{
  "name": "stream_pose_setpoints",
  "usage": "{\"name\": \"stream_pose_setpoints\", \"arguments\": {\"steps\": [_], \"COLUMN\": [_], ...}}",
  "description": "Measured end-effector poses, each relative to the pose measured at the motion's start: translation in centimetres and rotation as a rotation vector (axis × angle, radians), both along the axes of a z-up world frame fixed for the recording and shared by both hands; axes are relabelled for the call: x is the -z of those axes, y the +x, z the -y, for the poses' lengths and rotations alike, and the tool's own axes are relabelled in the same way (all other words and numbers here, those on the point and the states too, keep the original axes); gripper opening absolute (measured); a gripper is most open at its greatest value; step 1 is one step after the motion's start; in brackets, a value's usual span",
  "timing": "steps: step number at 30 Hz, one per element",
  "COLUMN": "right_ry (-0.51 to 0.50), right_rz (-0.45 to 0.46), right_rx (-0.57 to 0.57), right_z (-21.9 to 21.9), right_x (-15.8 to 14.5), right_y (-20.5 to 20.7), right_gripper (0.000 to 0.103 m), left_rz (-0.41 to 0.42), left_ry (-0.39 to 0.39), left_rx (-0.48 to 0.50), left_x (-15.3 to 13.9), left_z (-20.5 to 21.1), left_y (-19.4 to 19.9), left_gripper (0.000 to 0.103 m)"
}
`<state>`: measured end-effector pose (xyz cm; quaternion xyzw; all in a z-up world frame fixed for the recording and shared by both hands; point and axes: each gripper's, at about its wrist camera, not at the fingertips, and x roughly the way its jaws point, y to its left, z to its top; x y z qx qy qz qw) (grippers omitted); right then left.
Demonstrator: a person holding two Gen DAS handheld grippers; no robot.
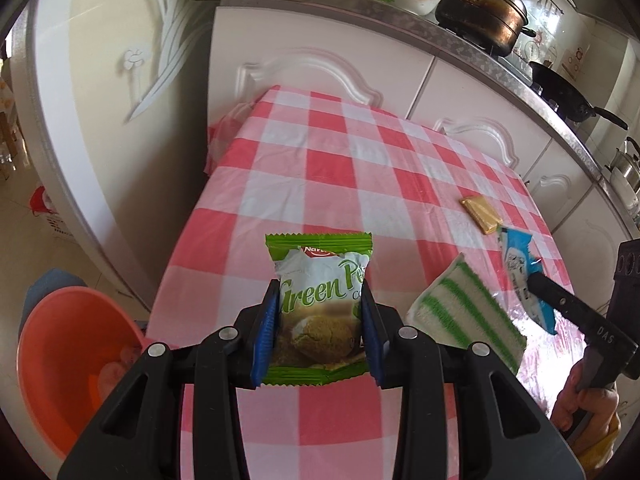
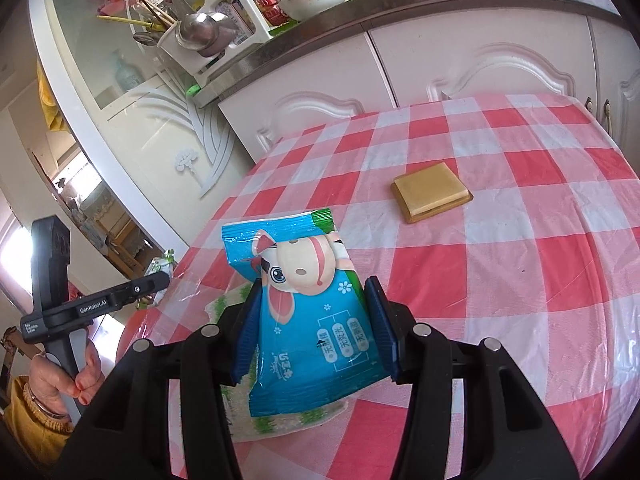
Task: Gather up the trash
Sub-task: 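Carry the Green Peas packet and blue wipe pack with both grippers over the bucket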
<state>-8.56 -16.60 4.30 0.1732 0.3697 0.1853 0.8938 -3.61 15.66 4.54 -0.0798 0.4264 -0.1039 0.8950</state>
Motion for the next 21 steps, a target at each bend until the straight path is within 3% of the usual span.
{"name": "stream_pose_setpoints", "arguments": {"steps": [21], "right_ry": [0.012], "right_rz": [0.016], "right_rx": [-0.038], "right_z": [-3.2], "right_x": [-1.2], "right_y": [-2.1], "right_gripper": [0.051], "left_rz": [0.008], "left_ry": [0.011], "left_rx": [-0.105], "left_x": [1.5], "left_z": [-6.1], "left_y": [-5.1], "left_gripper": [0.039]}}
